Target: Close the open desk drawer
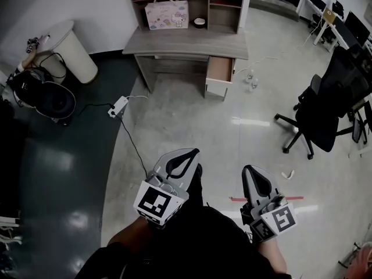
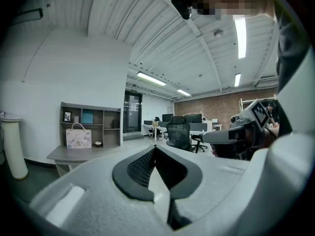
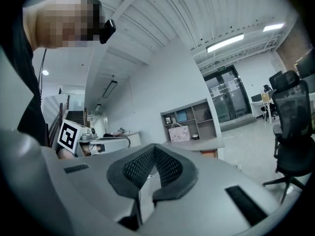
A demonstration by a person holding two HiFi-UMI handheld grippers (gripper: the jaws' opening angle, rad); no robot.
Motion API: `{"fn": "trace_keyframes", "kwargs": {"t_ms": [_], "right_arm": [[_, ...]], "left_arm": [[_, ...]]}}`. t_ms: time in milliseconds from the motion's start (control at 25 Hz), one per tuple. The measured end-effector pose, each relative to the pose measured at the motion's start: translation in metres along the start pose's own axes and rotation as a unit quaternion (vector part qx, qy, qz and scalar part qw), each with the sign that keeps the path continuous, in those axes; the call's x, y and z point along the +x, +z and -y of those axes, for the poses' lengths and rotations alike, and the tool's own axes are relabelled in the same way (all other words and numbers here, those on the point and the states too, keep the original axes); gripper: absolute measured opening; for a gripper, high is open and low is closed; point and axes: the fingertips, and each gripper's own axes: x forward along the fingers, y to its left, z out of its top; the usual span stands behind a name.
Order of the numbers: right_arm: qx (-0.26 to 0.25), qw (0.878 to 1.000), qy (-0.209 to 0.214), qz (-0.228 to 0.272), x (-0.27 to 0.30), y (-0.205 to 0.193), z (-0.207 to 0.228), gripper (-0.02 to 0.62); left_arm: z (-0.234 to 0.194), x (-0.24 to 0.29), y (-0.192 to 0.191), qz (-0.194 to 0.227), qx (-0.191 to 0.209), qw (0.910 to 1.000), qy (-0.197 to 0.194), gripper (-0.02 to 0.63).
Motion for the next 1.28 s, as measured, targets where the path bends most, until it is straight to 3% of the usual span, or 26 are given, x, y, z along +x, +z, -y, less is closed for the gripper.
{"fn": "trace_keyframes", "kwargs": {"t_ms": [200,440,640,1000,1280], "right_arm": [[0.021,1.000,0.006,0.000,0.085,0.024,0.033,0.012],[-0.003,1.000,0.008,-0.003,0.181,0.045,0.076,0.012],[0.010,1.000,0.008,-0.016,0.244,0.046,0.109,0.012],[0.043,0.998,0.015,-0.053,0.327,0.035,0.179,0.012],[0.056,0.995,0.028,-0.073,0.389,0.031,0.265,0.012]], "left_arm": [[-0.061,0.062,0.010,-0.001,-0.012,0.9997,-0.020,0.006],[-0.135,0.129,0.027,0.003,0.000,0.9992,-0.039,0.006],[-0.188,0.172,0.024,-0.004,-0.010,0.9994,-0.034,0.006],[-0.252,0.265,0.000,-0.041,-0.036,0.9978,-0.037,0.006],[-0.293,0.364,-0.006,-0.053,-0.039,0.9971,-0.039,0.006]]}}
